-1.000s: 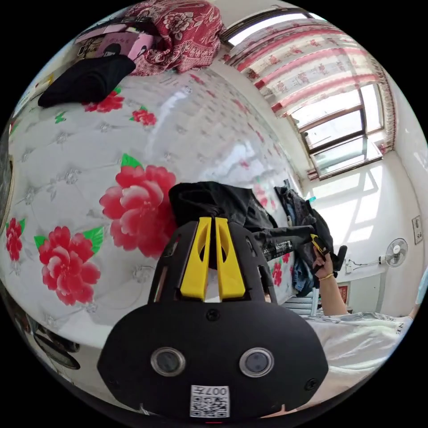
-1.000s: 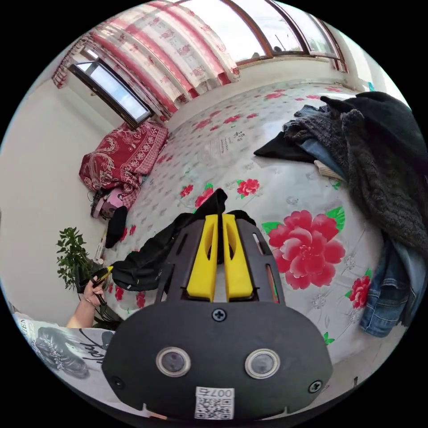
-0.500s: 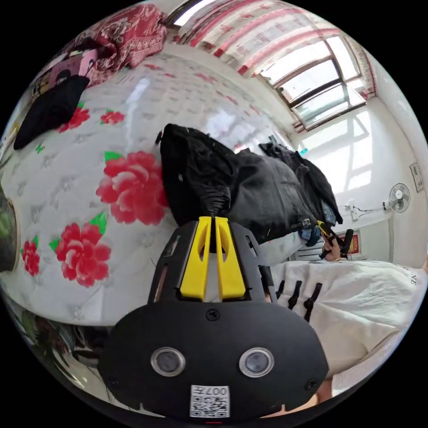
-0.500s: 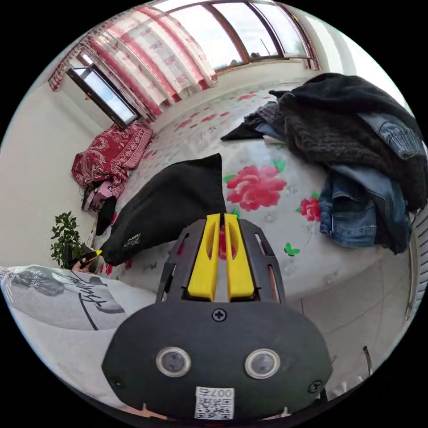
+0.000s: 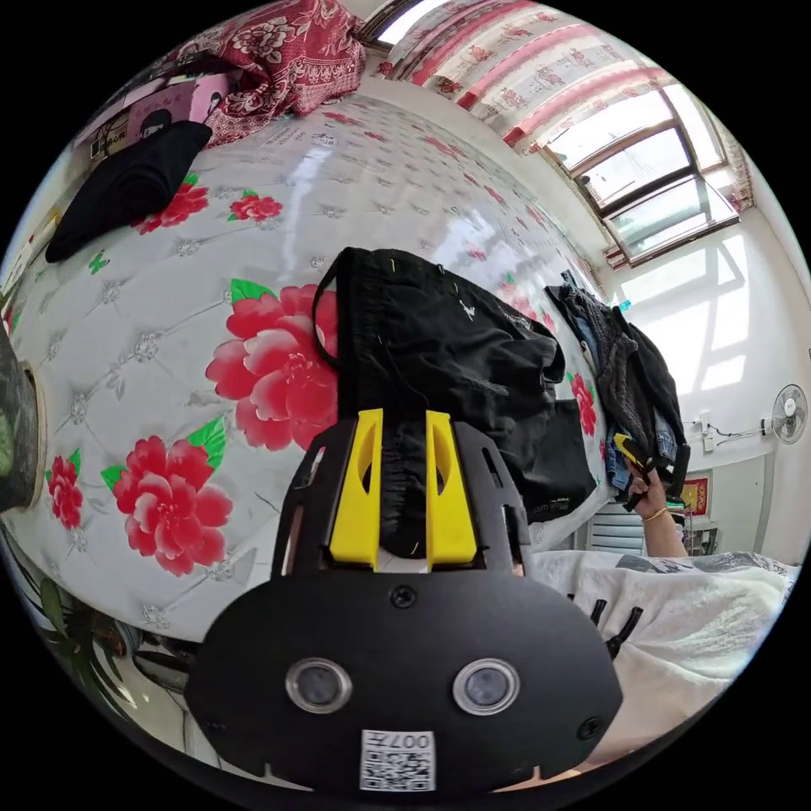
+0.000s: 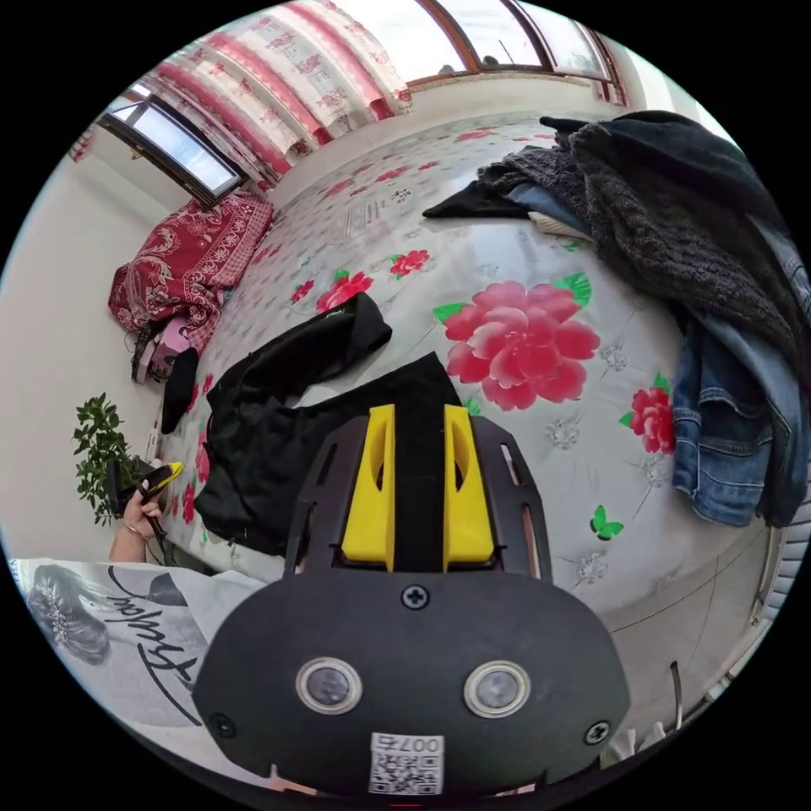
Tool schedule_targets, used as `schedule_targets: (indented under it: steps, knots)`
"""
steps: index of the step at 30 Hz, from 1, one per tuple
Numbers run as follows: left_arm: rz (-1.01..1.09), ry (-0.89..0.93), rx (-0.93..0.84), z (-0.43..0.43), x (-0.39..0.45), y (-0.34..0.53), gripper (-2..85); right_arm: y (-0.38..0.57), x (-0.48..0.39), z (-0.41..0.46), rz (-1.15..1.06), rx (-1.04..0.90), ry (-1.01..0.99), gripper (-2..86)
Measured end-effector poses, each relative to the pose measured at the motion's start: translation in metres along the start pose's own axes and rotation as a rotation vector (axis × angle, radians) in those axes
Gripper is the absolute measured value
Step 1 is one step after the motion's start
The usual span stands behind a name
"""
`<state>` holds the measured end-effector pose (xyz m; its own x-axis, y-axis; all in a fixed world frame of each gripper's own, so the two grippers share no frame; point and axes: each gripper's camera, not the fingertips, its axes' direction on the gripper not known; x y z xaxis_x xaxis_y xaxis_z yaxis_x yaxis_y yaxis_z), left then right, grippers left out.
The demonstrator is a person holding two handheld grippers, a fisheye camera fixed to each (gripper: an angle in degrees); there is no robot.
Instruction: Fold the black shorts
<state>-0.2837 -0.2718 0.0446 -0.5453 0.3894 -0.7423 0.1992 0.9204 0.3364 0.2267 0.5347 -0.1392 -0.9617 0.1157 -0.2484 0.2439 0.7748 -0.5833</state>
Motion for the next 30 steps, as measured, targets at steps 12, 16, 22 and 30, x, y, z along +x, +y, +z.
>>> schedule_targets:
  steps: [12,16,22,30]
  knots:
    - [0.027,-0.14,-0.038,0.087,0.025,-0.115,7.8,-0.129,-0.07,0.163,-0.052,-0.232,0.025,5.8]
    - [0.028,-0.208,-0.118,0.124,0.025,-0.137,4.2,-0.139,-0.089,0.188,-0.15,-0.259,0.159,1.2]
    - [0.08,-0.37,-0.14,0.15,0.029,-0.164,-0.8,-0.199,-0.111,0.158,-0.36,-0.143,0.312,0.4]
    - [-0.02,-0.385,0.013,0.133,0.028,-0.18,1.2,-0.249,-0.103,0.147,-0.223,-0.055,0.451,1.8]
